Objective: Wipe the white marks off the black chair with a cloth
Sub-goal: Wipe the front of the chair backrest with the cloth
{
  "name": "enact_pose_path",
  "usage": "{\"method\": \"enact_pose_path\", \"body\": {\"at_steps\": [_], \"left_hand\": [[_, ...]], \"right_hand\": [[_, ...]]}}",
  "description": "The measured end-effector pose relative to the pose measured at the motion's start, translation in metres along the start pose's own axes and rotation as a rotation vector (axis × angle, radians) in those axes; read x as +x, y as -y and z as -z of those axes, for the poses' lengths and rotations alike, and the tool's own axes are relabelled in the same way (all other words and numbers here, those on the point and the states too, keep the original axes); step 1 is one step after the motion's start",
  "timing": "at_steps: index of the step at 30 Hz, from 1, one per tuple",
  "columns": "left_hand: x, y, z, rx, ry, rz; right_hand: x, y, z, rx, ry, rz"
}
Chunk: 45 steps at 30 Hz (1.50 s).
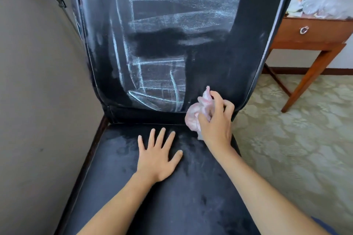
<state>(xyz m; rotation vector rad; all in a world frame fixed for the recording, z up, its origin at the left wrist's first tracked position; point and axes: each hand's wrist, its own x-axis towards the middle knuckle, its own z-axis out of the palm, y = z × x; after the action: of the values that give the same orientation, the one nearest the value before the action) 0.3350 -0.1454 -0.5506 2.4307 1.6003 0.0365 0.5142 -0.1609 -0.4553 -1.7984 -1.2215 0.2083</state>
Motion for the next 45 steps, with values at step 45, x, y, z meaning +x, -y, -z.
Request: {"method": "enact_pose_path", "body": {"at_steps": [45], "left_hand": [[-0.015,0.045,-0.007,0.042,-0.134,0.150]], "right_hand": [[-0.005,0.018,-0.114,0.229,-0.310,-0.368]]}}
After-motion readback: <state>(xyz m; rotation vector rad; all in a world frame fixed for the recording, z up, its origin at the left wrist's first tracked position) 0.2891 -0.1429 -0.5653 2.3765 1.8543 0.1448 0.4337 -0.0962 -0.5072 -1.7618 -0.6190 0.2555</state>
